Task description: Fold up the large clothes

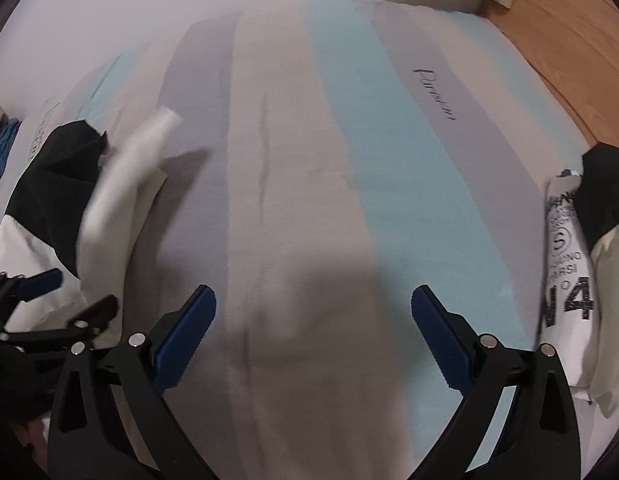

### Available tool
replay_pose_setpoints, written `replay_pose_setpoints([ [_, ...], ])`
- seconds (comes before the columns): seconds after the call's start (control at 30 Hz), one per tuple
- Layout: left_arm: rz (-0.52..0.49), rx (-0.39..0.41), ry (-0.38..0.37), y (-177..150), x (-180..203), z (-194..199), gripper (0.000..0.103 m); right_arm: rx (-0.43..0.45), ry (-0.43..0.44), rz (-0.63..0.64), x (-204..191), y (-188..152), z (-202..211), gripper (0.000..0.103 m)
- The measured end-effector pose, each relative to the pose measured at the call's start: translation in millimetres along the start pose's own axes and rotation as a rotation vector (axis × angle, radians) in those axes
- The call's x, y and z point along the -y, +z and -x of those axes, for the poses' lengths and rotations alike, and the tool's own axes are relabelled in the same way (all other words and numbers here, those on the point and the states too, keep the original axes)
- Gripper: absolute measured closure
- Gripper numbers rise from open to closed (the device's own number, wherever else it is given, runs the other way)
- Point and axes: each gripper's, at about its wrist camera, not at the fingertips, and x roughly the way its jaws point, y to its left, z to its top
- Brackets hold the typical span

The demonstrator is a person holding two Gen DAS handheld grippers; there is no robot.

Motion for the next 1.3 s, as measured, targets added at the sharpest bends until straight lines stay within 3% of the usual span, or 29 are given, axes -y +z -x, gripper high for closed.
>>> replay_pose_setpoints([
  [0.13,0.004,0.015,-0.044,3,-15,16,0.018,-0.001,0.009,-0.021,4,-1,7,0.009],
  [0.27,0.010,0.007,-0.038,3,-53,28,0.017,-0.002,0.033,0.015,-15,0,10,0.009],
  [0.53,0.014,-0.025,0.051,2,-155,44,0.017,0.027,0.145,0.102,-96,10,21,0.009],
  [0.77,0.023,-0.023,0.042,1,-211,48,0.013,0.017,0.260,0.197,-181,29,18,0.009],
  [1.0,0.013,-0.050,-0.021,-7,-231,4,0.008,-0.031,0.212,0.217,-222,47,-15,0.009],
  [1.3,-0.020,-0.054,0.013,-22,-251,-23,0.005,-0.078,0.123,0.169,-216,51,-43,0.009],
])
